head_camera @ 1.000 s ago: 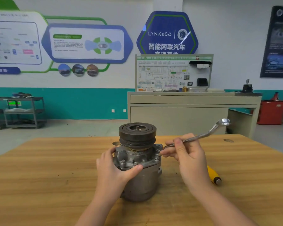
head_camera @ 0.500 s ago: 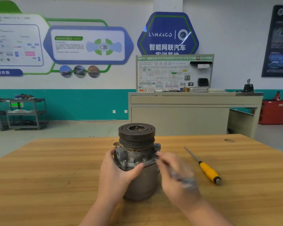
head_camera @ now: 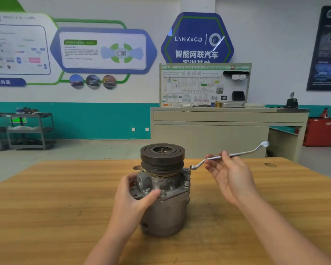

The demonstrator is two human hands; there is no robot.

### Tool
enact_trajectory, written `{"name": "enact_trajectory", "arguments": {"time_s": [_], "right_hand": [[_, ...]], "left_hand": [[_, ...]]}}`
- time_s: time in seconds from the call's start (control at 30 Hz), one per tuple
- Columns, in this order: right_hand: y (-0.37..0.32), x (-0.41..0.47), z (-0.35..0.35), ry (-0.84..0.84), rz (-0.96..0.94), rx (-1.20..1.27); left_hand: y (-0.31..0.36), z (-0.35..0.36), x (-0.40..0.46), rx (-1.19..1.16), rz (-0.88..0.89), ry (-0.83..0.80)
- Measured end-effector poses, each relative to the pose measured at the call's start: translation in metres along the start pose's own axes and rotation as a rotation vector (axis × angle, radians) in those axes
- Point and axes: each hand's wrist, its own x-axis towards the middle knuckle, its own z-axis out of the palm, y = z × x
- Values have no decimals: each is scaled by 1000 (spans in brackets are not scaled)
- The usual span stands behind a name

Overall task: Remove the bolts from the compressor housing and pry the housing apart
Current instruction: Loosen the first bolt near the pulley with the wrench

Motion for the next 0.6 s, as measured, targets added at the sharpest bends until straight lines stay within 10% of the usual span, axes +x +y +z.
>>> {"name": "enact_trajectory", "arguments": {"time_s": [0.43, 0.6], "right_hand": [[30, -49, 0, -205, -755, -929], [43, -59, 4, -264, -1316, -1294]], "left_hand": [[1, 0, -4, -6, -17, -56], [5, 2, -4, 174, 61, 33]]}}
